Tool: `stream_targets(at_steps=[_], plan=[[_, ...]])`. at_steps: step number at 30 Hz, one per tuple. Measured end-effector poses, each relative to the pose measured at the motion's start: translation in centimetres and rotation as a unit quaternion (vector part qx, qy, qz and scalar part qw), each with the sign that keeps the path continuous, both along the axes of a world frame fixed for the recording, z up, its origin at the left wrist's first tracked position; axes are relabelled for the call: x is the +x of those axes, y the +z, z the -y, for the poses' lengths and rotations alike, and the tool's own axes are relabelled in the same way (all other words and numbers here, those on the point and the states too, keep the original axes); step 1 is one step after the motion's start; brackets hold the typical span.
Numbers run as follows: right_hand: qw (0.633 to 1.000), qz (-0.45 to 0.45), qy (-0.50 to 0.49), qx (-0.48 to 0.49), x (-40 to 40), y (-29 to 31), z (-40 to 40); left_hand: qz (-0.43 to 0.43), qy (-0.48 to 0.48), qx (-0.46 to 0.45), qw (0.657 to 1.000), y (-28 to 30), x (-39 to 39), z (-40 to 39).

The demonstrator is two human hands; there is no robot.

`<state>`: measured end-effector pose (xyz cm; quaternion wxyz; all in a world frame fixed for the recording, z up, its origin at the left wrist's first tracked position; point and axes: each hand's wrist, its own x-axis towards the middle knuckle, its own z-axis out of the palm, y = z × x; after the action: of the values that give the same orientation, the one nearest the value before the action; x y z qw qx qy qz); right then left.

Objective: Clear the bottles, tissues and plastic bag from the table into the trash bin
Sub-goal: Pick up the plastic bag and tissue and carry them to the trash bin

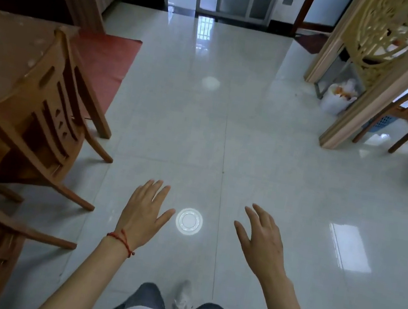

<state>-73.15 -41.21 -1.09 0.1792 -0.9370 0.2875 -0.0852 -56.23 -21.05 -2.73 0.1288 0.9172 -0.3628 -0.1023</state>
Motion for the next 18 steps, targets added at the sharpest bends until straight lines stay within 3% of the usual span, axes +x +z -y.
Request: stream_targets(at_steps=[18], plan=[[0.999,-0.024,0.0,0.042,27.8,-1.2,16.6,-0.03,0.007,0.008,1.0,-1.2,27.2,16.4]])
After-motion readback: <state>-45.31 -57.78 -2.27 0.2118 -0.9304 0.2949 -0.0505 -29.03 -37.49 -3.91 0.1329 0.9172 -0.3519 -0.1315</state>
